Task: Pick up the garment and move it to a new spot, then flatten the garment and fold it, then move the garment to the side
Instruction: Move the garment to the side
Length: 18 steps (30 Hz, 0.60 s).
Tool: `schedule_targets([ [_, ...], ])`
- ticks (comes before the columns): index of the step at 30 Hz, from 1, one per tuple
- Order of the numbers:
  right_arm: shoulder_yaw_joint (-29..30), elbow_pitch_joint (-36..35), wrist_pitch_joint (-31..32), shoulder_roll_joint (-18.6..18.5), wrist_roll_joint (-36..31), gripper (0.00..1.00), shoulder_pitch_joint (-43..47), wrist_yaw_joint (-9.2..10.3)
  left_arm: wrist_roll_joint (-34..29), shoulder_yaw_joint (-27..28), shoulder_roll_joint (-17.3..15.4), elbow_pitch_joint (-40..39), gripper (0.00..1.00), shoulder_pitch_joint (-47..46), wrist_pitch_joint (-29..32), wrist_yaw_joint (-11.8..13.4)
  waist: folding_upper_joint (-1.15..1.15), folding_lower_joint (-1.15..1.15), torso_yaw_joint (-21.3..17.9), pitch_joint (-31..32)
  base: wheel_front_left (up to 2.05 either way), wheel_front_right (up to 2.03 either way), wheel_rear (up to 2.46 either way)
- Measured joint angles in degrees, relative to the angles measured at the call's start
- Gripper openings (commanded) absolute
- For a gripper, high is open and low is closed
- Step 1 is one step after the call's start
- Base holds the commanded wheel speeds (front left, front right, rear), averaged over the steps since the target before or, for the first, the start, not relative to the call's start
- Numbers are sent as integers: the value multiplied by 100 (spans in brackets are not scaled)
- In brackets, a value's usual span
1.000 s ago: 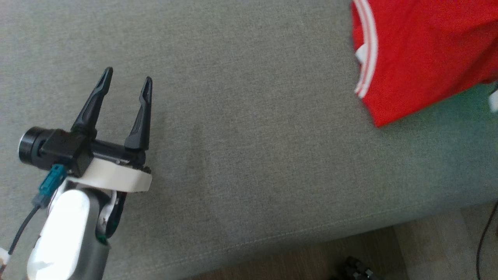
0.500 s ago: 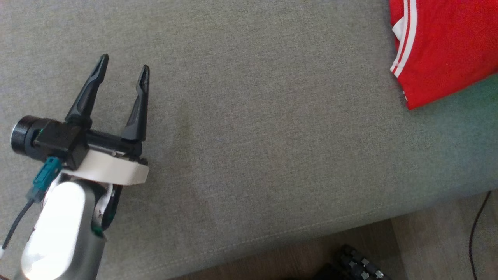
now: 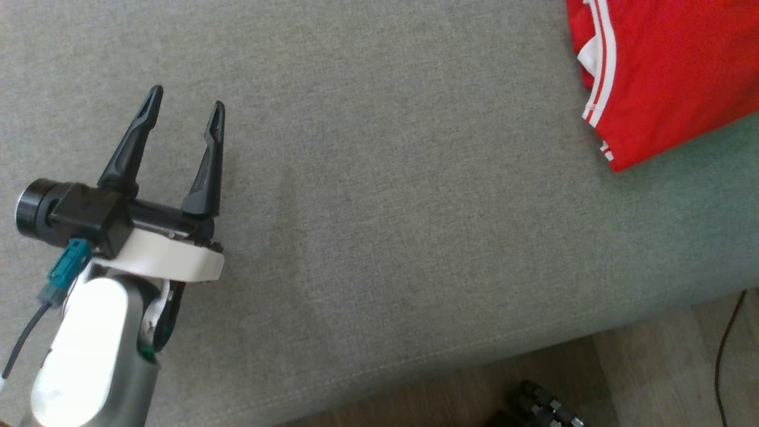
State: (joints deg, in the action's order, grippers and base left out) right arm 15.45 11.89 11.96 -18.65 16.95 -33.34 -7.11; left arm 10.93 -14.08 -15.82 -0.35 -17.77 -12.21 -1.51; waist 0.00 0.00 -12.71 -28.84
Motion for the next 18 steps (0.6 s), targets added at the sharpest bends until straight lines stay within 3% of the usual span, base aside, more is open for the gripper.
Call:
schedule_targets([
  [3, -2, -398, -71, 212, -147, 100, 157, 0, 8, -1, 3, 46, 100, 7, -4, 46, 0, 0, 13, 88, 0, 0, 0],
  [11, -433, -1581, -461, 1307, -668, 100, 1364, 0, 245, 56, 129, 204, 100, 321, -108, 223, 0, 0, 194, 496, 0, 0, 0],
  [18, -1091, -1662, -818, 1537, -745, 100, 1878, 0, 458, 190, 240, 323, 100, 587, -157, 308, 0, 0, 527, 865, 0, 0, 0],
])
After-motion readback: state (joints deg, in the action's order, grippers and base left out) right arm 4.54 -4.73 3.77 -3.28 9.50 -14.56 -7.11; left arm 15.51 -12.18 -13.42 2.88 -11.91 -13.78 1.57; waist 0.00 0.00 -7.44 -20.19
